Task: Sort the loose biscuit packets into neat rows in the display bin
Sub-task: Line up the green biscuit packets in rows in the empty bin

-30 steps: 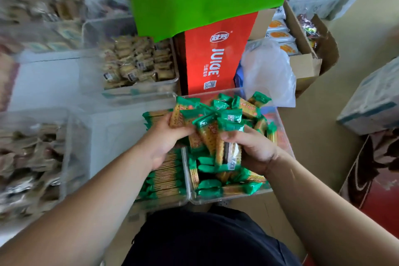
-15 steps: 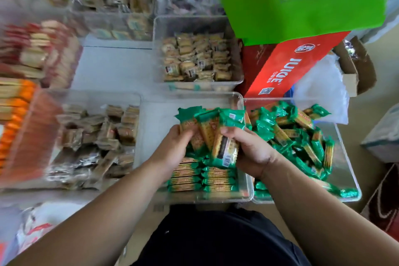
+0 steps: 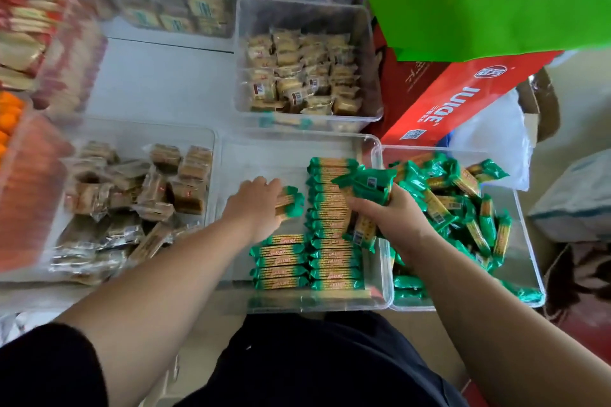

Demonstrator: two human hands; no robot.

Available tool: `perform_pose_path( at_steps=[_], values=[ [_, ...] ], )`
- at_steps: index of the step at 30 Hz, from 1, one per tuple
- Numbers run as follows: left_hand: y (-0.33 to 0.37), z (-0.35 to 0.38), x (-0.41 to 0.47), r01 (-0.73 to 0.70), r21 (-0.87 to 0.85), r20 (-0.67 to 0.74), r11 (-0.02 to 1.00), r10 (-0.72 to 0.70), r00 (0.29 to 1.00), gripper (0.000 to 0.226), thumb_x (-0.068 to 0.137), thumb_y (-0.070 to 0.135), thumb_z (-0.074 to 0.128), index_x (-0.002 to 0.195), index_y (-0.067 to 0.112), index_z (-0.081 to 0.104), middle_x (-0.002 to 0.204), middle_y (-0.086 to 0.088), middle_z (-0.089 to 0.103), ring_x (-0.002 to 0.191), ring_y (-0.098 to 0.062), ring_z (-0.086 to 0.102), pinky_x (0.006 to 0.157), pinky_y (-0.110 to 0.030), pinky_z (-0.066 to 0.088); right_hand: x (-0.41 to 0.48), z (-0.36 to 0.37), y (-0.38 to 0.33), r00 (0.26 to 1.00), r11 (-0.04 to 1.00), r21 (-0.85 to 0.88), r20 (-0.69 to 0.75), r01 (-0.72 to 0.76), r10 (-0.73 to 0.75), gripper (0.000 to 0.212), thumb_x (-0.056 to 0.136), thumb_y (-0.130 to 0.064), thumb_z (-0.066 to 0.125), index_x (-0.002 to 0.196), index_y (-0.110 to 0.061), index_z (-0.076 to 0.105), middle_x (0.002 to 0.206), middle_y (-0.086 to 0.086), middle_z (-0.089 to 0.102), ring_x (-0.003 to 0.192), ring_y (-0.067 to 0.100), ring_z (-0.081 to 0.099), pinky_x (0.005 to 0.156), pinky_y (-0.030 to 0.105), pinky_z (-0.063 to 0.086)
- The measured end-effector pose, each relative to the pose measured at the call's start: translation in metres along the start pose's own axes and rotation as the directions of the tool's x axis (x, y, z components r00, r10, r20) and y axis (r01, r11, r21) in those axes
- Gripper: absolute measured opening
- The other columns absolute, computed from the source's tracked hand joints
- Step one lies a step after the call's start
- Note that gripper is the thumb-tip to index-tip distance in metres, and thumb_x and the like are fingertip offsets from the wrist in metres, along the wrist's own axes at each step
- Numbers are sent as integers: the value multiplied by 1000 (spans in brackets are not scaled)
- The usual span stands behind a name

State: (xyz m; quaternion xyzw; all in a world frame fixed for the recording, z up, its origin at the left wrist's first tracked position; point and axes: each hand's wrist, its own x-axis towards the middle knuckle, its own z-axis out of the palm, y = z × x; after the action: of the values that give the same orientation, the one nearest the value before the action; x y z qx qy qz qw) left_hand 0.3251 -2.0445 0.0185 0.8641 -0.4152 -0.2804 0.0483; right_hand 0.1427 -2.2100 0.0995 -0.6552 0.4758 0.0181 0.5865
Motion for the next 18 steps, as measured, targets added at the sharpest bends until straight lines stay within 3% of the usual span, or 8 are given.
perform_pose_path(
  at_steps=[4,7,9,10,13,16,18],
  values=[
    [-4,19,11,7,-106,74,994,1,997,55,83,25,75,133,28,52,111,-4,49,110,-31,48,88,-45,50,-4,-6,2,996,987,-147,-64,58,-68,47,70,-40,88,110,-30,67,98,-15,76,92,7,72,88,40,57],
    [0,25,12,72,-186,219,980,-30,975,65,86,55,69,143,36,45,123,-4,47,123,-35,43,101,-47,44,-4,-12,1,993,984,-166,-90,64,-80,45,71,-41,88,109,-31,66,97,-14,75,90,5,71,82,34,56],
    [2,31,12,171,-174,257,970,-123,959,68,88,76,45,147,43,39,139,-3,42,134,-34,36,109,-51,38,-3,-14,0,994,983,-172,-83,58,-73,44,72,-40,87,109,-29,66,97,-13,75,88,4,70,80,32,55],
    [2,35,11,217,-177,237,960,-173,956,65,91,77,35,148,45,38,143,-4,40,134,-33,34,109,-51,38,-2,-14,-1,994,983,-176,-80,53,-68,45,71,-42,86,109,-30,66,97,-13,75,89,4,71,81,33,56],
    [2,44,2,285,-199,181,938,-251,951,48,103,60,31,150,49,33,138,-8,35,120,-31,39,105,-48,43,-1,-13,-4,998,988,-150,-52,33,-41,54,63,-52,85,109,-29,67,98,-11,76,91,10,72,85,41,58],
    [5,51,-4,295,-261,205,919,-246,947,43,107,50,30,150,49,31,132,-7,31,109,-24,38,100,-43,46,1,-8,-7,999,995,95,39,-29,25,43,75,-34,86,111,-20,67,102,1,77,94,23,75,89,53,58],
    [6,51,-1,274,-306,227,912,-210,951,43,109,47,30,151,48,32,133,-7,32,109,-24,47,98,-40,50,4,-3,-10,996,994,101,91,-34,25,39,79,-29,85,112,-23,65,102,0,77,95,22,75,88,53,59]
  ],
)
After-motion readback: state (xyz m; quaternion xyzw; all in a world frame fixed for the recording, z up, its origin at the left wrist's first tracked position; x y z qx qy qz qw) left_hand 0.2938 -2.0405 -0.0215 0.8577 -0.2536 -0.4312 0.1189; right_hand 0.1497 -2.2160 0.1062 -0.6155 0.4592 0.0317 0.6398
